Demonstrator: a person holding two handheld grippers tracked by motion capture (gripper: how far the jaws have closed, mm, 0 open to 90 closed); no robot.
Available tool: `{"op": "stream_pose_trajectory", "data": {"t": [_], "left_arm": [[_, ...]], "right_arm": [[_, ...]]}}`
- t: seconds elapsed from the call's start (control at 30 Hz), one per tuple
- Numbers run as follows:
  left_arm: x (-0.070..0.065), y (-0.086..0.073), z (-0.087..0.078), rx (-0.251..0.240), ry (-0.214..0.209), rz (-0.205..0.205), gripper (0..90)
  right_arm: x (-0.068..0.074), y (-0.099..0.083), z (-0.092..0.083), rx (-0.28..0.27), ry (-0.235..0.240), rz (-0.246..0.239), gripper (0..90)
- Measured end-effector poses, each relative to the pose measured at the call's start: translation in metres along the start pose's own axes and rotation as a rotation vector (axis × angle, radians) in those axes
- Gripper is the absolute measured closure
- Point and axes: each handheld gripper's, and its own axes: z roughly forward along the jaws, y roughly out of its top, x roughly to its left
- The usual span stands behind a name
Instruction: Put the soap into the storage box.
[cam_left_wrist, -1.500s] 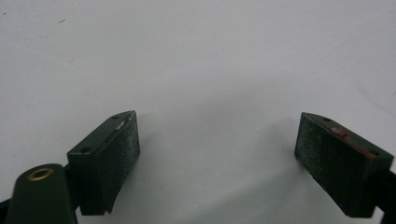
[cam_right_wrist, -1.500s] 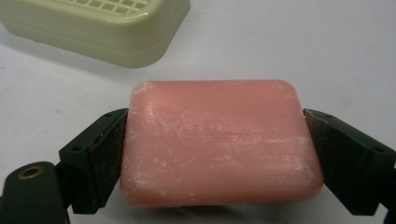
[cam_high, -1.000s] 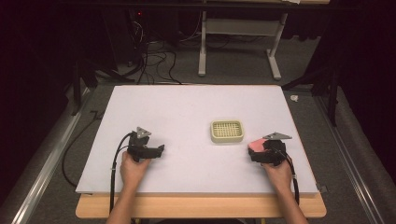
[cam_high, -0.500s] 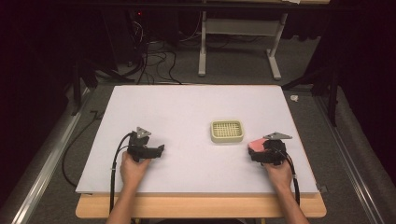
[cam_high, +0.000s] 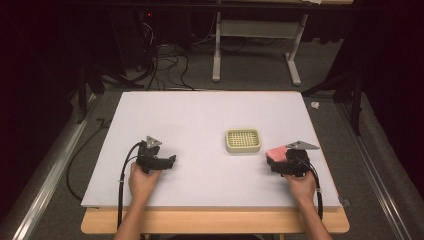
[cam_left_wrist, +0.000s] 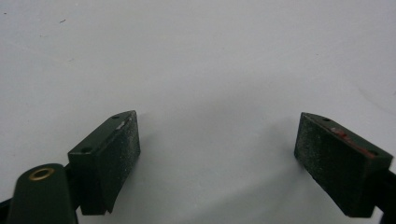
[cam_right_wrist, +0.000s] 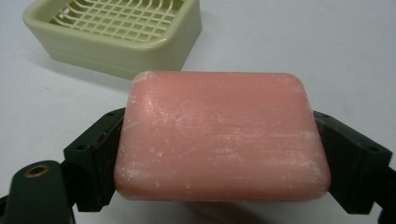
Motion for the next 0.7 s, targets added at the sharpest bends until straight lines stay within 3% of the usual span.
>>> {"op": "stream_pose_trajectory", "data": {"t": [0.7], "left_arm": [[0.0,0.0,0.0,0.0,0.0,0.0,14.7]], "right_arm": [[0.01,0.013,-0.013,-0.056,0.067,-0.006,13.9]]}}
